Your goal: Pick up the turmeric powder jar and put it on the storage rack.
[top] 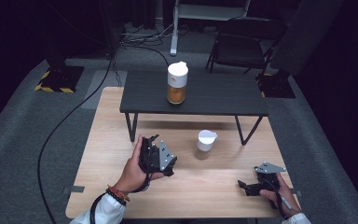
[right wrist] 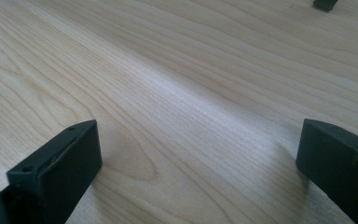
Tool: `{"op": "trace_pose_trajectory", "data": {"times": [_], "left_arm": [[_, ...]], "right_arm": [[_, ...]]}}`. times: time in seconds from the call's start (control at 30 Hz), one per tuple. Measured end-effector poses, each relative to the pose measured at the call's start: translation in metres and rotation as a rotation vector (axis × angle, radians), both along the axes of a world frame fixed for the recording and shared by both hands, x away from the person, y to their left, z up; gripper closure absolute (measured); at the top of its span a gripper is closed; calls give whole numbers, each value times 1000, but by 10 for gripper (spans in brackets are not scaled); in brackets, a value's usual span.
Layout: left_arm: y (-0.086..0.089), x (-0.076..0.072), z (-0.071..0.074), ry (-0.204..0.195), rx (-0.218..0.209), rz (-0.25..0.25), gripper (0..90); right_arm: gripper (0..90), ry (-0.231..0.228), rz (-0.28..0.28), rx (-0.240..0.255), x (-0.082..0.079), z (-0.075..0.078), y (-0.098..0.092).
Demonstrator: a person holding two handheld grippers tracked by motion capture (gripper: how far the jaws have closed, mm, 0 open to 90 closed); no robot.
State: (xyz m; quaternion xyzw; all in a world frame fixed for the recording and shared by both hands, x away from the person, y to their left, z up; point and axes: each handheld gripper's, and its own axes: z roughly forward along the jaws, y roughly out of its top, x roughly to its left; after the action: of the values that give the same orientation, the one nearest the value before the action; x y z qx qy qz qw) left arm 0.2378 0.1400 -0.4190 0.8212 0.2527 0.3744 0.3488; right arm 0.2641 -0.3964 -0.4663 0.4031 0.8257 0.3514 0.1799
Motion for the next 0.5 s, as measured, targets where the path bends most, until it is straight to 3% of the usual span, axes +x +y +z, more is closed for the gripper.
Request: {"op": "trace_pose_trajectory", "data": {"times": [0.5], "left_arm": [[20,0,-28,145,-3,38,6]], "right_arm": [[0,0,-1,0,0,0,0]]}}
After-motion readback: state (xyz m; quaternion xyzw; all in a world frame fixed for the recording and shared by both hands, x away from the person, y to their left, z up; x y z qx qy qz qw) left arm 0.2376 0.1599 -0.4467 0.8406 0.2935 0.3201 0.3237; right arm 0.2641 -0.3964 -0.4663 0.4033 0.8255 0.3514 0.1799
